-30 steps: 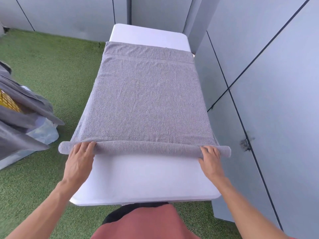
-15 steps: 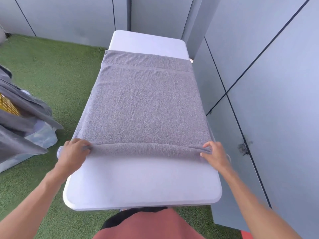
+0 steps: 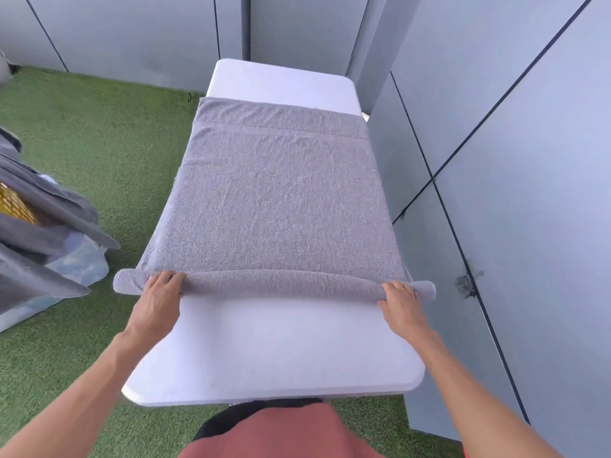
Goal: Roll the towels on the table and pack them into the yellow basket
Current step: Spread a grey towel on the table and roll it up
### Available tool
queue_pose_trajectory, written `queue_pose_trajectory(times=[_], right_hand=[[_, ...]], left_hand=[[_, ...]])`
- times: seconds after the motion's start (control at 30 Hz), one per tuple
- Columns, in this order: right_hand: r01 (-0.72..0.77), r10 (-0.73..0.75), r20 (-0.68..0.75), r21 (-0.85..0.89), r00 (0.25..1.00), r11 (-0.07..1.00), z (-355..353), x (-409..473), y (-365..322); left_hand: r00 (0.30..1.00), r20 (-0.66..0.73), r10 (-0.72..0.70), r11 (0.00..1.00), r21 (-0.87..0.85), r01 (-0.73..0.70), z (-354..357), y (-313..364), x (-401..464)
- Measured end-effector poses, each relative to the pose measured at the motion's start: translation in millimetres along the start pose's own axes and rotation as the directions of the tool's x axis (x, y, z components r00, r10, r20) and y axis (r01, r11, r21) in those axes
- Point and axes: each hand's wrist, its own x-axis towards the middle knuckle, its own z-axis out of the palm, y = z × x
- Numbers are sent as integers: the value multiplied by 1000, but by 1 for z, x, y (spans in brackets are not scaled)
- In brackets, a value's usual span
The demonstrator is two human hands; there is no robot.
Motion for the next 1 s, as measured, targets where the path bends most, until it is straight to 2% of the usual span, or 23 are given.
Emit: queue_pose_trajectory(times=[0.07, 0.13, 0.17, 0.23, 0.3, 0.37, 0.4, 0.47, 0.53, 0.57, 0.63, 0.7, 0.8, 0.93, 1.0], right_hand=[[32, -24, 154, -45, 988, 998, -5, 0, 8], [45, -40, 296, -9, 954, 999, -13, -4, 14], [25, -45, 360, 60, 932, 998, -17, -7, 17], [-102, -34, 443, 280, 896, 955, -27, -9, 22], [-221, 32, 386, 458, 922, 861, -30, -5, 24], [-199, 127, 169, 538, 977, 819, -26, -2, 22], [-160, 161, 44, 530, 986, 833, -22, -5, 20], [-48, 128, -170, 409, 977, 911, -10, -17, 13], [18, 28, -316, 143, 948, 990, 6, -36, 7], [30, -14, -342, 40, 940, 999, 13, -44, 6], [24, -32, -280, -32, 959, 999, 22, -55, 5], [9, -15, -215, -28, 977, 1000, 23, -47, 5], [9, -4, -150, 32, 989, 999, 15, -21, 1], [31, -31, -60, -15, 998, 999, 3, -8, 0], [31, -30, 55, -30, 998, 999, -2, -13, 4]], left_hand=[[997, 78, -3, 1000, 28, 1, -4, -5, 0], [970, 241, -15, 999, 54, 2, -13, -8, 1], [947, 320, -30, 998, 65, 10, -17, -8, 2], [924, 377, -58, 998, 12, 58, -23, -7, 4], [960, 266, -85, 983, -133, 124, -24, -8, 8], [993, 46, -106, 971, -211, 113, -25, -8, 5], [997, -51, -63, 985, -166, 54, -22, -8, 2], [982, -186, 33, 999, -19, -37, -14, -4, -13], [962, -264, 65, 997, 57, -51, -7, 3, -32], [957, -279, 78, 995, 75, -59, -1, 3, -40], [964, -238, 121, 990, 103, -99, 9, 1, -49], [970, -189, 151, 984, 125, -129, 15, -5, -45], [980, -160, 118, 991, 78, -106, 10, -8, -21], [992, -84, 89, 996, 36, -86, 4, -7, -1], [998, -24, 62, 998, 34, -61, 1, -13, -2]])
